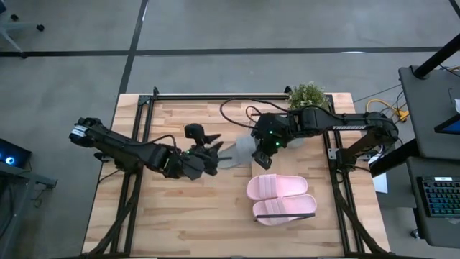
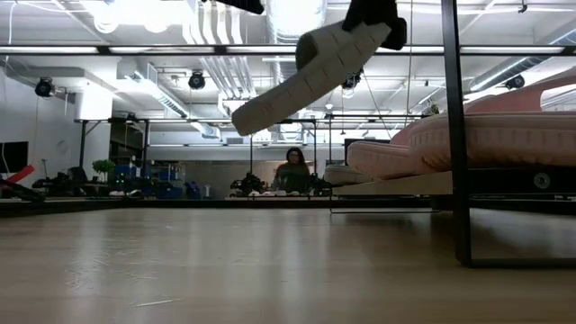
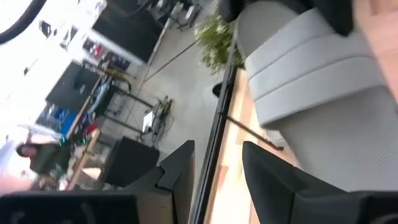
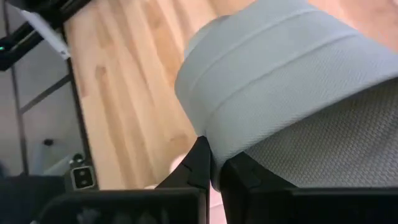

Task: Pick and place slides into the shelf
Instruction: Put the gray slide on the shelf

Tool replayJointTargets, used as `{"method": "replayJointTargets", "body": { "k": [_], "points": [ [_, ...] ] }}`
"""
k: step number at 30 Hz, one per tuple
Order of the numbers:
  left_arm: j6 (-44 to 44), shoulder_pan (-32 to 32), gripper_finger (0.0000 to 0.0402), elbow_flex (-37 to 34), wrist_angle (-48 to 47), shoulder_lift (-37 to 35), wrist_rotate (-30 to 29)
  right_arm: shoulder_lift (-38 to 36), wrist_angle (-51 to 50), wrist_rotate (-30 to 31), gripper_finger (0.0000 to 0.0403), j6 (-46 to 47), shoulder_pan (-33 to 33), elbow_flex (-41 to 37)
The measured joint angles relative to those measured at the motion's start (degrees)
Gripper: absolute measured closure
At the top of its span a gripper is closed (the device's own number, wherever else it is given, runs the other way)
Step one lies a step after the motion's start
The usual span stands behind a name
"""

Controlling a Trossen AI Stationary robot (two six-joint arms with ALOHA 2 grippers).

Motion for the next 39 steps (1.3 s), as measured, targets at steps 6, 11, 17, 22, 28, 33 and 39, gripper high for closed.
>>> {"method": "replayJointTargets", "body": {
  "k": [6,11,17,22,28,33,39],
  "points": [
    [-4.3,0.3,0.0282,0.0,-0.3,-2.4,-0.8,-1.2,-1.9,4.7,0.0394,3.7,-0.3,-0.6],
    [-8.7,0.3,0.0282,0.0,-2.5,-4.6,-1.1,-6.1,-3.0,10.7,0.0394,9.6,0.0,-4.4],
    [-11.8,0.3,0.0282,-0.3,-4.3,-7.5,-1.4,-17.3,4.8,13.9,0.0394,11.3,1.4,-13.6],
    [-14.6,0.4,0.0282,-0.6,-4.3,-8.8,-2.6,-27.1,17.8,14.6,0.0394,11.4,2.4,-24.2],
    [-14.7,0.4,0.0282,-0.7,-4.3,-8.7,-3.4,-34.3,22.7,14.2,0.0394,12.6,3.8,-35.2],
    [-14.8,0.4,0.0282,-0.7,-4.2,-8.2,-3.4,-39.4,27.9,14.1,0.0394,11.4,4.6,-42.9],
    [-17.6,0.5,0.0282,-0.7,-4.1,-8.2,-3.8,-46.8,31.9,12.2,0.0394,10.9,5.4,-50.6]
  ]
}}
